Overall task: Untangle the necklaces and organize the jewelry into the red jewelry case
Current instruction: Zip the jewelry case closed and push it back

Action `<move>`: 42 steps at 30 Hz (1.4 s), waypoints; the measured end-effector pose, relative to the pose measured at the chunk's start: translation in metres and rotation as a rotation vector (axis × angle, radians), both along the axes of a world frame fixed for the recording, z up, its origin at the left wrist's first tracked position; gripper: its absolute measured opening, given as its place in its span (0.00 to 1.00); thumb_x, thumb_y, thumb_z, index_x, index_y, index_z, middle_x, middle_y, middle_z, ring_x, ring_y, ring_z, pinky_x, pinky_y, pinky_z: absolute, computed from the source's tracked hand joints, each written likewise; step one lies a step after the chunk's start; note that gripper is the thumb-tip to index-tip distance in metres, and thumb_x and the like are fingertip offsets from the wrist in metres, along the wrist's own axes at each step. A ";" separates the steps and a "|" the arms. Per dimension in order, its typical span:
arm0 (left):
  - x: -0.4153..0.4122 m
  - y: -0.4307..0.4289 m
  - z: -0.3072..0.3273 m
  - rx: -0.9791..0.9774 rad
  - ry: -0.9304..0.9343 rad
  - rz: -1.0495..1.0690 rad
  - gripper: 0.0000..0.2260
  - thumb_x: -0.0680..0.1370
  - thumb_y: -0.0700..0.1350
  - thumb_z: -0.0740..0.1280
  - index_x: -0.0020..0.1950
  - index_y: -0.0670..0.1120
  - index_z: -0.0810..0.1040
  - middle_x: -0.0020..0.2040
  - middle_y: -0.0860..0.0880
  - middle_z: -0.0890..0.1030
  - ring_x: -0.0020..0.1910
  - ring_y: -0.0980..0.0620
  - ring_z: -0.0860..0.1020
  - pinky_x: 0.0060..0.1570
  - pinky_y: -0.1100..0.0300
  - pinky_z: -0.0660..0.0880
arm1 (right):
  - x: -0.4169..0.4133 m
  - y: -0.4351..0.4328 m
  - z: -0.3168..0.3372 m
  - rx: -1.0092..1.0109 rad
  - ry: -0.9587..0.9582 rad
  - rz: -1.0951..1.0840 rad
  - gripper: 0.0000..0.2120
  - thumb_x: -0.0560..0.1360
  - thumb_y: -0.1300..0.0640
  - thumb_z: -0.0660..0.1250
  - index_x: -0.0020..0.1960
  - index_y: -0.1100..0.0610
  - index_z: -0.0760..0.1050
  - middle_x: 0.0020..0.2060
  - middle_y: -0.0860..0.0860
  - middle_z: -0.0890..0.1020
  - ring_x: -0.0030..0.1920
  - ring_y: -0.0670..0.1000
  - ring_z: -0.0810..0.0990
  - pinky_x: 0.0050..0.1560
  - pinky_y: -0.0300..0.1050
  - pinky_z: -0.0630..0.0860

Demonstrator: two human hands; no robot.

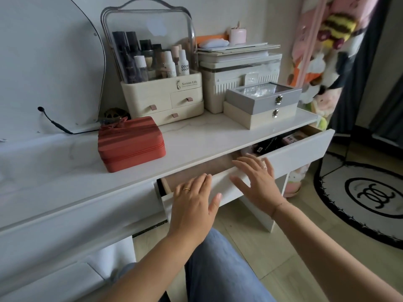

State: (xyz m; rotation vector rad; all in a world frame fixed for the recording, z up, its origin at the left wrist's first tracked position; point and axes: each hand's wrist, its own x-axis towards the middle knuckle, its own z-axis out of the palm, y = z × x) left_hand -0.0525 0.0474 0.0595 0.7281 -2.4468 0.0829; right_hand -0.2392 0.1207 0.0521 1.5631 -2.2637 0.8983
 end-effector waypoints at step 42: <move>0.089 -0.155 0.094 0.765 0.762 0.362 0.28 0.82 0.58 0.54 0.78 0.47 0.56 0.78 0.48 0.58 0.76 0.49 0.57 0.75 0.50 0.55 | 0.075 -0.145 0.104 0.112 -0.787 0.386 0.25 0.76 0.39 0.60 0.61 0.58 0.73 0.50 0.50 0.74 0.52 0.48 0.72 0.56 0.45 0.68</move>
